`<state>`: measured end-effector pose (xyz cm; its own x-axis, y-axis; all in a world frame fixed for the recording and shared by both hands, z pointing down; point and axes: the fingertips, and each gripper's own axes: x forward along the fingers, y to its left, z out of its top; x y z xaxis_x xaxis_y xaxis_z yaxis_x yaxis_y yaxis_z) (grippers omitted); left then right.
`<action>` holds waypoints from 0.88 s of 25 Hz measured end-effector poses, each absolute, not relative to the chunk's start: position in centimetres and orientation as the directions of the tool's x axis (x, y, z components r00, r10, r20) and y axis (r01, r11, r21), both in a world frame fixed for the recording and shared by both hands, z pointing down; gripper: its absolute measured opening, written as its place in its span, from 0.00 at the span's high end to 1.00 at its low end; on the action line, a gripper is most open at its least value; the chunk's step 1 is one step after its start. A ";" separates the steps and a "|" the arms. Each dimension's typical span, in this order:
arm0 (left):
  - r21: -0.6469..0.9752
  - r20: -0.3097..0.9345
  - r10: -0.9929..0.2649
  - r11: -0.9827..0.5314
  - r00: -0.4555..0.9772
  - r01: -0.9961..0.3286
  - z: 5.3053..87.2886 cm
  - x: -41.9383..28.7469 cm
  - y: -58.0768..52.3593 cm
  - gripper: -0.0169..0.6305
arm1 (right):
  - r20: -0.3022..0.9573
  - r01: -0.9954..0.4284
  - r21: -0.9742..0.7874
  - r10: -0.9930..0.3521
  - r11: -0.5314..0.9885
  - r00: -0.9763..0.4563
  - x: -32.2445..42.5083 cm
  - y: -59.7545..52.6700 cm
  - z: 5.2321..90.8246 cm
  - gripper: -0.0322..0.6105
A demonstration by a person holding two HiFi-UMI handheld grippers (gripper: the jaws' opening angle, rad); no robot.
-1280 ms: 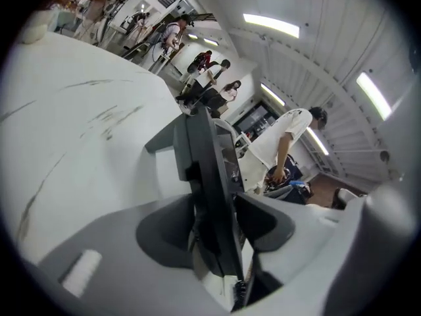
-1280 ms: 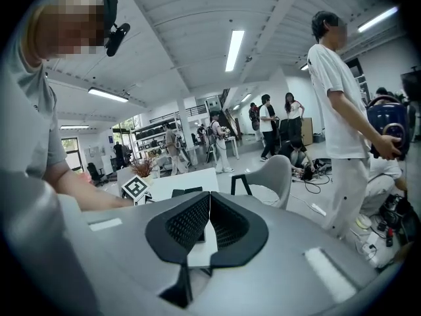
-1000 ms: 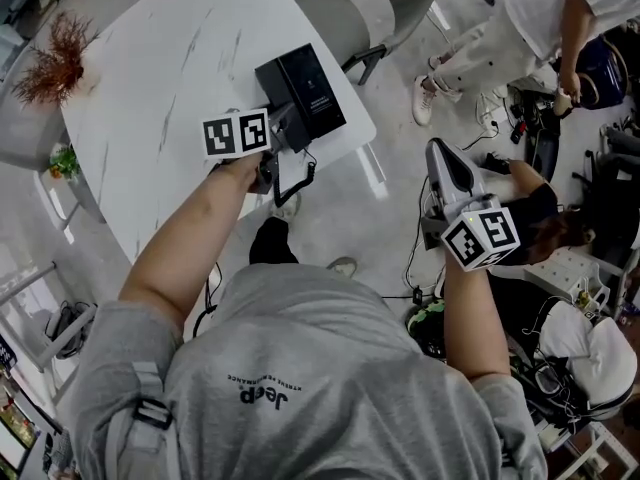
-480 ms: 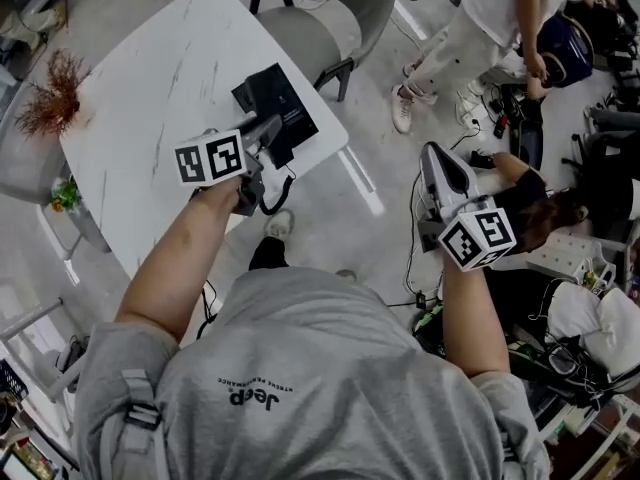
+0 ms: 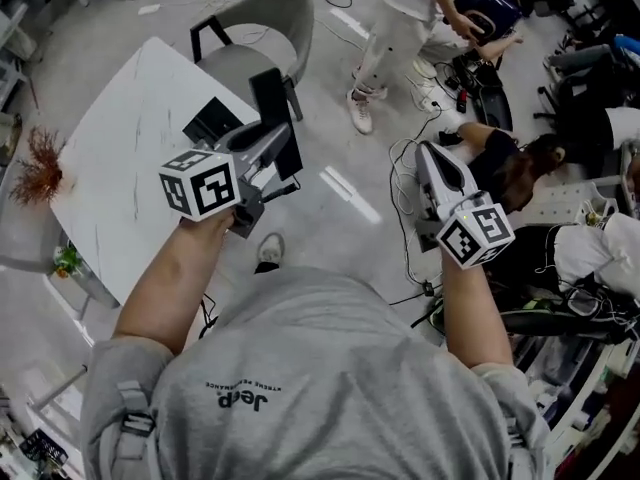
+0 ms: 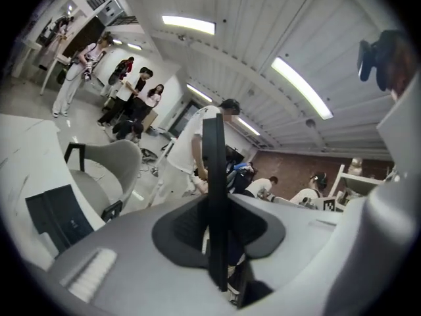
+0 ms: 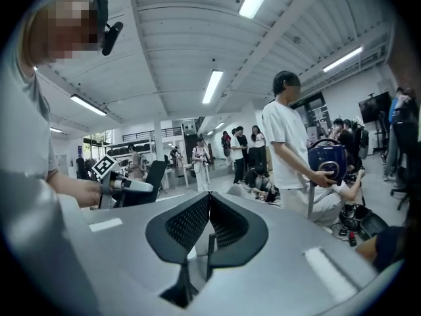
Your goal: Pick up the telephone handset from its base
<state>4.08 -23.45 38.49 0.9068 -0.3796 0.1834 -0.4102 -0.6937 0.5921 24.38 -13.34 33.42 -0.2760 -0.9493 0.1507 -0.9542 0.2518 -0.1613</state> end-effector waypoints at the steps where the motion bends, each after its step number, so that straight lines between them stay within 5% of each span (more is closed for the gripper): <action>1: 0.585 0.167 -0.358 -0.714 0.919 -0.385 37.5 5.3 -22.7 0.76 | 0.146 -0.958 -0.160 -0.954 0.238 -0.261 25.2 -12.4 32.9 0.94; 12: 0.447 0.074 -0.070 -0.889 0.995 -0.096 29.6 19.3 -13.6 0.76 | 0.097 -0.990 -0.136 -0.994 0.044 -0.058 35.7 -1.2 28.9 0.94; 22: 0.355 0.044 0.170 -0.924 0.984 0.144 26.4 24.6 -8.8 0.76 | 0.062 -0.987 -0.128 -0.994 -0.093 0.086 38.2 3.8 26.4 0.94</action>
<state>24.65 -8.82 26.40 0.9844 0.1704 0.0444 0.1438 -0.9237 0.3552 38.16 3.82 26.39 0.0860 -0.9944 0.0620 -0.9874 -0.0934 -0.1279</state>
